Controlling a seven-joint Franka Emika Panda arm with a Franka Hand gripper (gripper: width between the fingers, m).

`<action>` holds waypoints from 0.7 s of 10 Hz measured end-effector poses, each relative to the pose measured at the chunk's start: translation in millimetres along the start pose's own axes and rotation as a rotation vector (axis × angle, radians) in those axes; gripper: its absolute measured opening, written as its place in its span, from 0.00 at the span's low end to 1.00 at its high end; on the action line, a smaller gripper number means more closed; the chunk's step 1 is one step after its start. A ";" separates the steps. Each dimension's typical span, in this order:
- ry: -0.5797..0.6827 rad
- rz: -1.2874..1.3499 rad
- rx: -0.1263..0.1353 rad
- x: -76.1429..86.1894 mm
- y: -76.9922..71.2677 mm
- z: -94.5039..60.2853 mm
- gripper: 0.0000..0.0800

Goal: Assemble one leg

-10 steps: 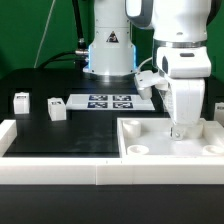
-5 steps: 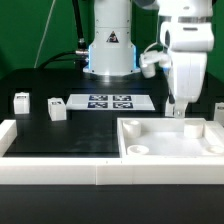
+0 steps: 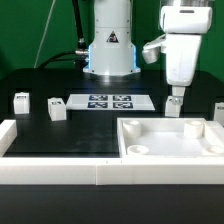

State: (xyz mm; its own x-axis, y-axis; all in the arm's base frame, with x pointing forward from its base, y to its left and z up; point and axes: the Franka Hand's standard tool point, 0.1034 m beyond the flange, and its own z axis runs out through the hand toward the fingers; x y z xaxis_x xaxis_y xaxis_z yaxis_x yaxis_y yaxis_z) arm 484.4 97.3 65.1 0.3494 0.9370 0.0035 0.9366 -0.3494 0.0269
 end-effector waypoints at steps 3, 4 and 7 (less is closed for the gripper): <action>0.035 0.443 0.001 13.0 -17.7 1.3 0.81; 0.043 0.609 0.018 17.6 -21.3 1.9 0.81; 0.052 1.059 0.066 42.4 -36.4 4.3 0.81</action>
Offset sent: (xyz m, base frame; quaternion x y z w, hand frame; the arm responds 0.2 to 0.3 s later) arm -0.0184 0.0230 -0.0040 0.0271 0.0152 0.4033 0.9146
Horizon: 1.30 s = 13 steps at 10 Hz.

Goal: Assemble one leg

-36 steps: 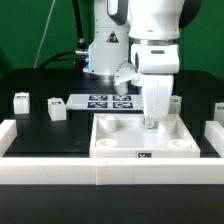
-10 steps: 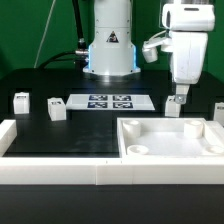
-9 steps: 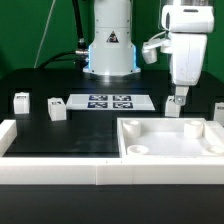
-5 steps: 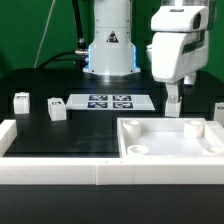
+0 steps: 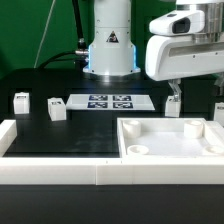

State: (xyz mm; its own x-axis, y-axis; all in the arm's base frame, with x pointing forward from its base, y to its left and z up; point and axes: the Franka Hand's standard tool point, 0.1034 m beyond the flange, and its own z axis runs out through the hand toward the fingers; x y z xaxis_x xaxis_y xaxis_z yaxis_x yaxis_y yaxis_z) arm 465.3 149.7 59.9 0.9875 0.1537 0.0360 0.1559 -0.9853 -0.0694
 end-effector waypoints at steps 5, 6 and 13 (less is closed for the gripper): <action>-0.011 0.437 0.032 2.3 -21.5 4.0 0.81; -0.015 0.519 0.040 1.8 -23.4 4.2 0.81; -0.183 0.600 0.063 -4.4 -24.4 5.6 0.81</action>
Offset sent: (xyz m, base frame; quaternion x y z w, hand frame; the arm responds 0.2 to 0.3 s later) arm 0.0000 0.0000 0.0000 0.0000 0.0000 0.1593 0.9872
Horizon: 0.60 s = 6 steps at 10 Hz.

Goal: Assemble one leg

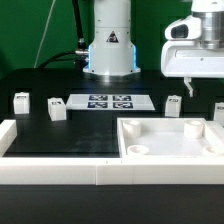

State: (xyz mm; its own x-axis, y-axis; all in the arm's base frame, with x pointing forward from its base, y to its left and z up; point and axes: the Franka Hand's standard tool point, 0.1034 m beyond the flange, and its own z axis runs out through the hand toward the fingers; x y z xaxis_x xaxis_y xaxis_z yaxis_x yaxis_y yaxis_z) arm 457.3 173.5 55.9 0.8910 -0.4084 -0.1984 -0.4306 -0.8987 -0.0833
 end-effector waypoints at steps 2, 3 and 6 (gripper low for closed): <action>-0.164 -0.024 -0.015 -1.8 -0.8 -0.8 0.81; -0.218 -0.024 -0.022 0.6 -5.2 -3.5 0.81; -0.443 -0.029 -0.043 3.1 -9.3 -1.9 0.81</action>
Offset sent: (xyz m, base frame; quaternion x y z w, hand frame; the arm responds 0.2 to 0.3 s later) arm 0.0030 0.0200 0.0081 0.0187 -0.2671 0.0162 0.9634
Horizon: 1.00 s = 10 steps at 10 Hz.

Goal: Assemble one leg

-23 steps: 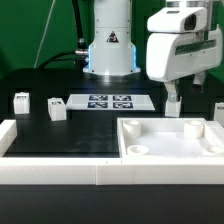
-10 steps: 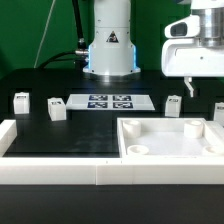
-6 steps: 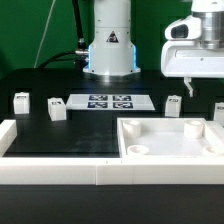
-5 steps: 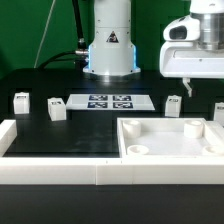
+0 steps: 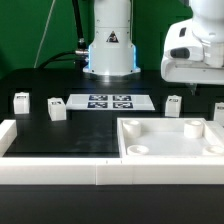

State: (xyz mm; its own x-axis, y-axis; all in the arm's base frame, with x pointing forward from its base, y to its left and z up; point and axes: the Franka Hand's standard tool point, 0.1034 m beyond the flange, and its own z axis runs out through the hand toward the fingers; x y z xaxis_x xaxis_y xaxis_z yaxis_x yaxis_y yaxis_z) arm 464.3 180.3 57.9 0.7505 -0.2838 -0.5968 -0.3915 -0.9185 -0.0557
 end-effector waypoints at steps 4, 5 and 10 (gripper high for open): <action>-0.233 0.007 -0.048 1.8 0.3 31.4 0.81; -0.226 0.002 -0.050 1.2 -2.8 37.2 0.81; -0.194 -0.011 -0.058 -8.4 -6.3 55.7 0.81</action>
Offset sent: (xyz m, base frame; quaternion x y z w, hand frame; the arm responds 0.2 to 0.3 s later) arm -0.0119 0.0207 -0.0240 0.0012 -0.0771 -0.0174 0.9969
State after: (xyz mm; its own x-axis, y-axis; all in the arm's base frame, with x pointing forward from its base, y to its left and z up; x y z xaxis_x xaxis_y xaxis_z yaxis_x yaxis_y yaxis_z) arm 430.9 203.8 18.7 0.6355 -0.2200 -0.7401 -0.3482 -0.9372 -0.0204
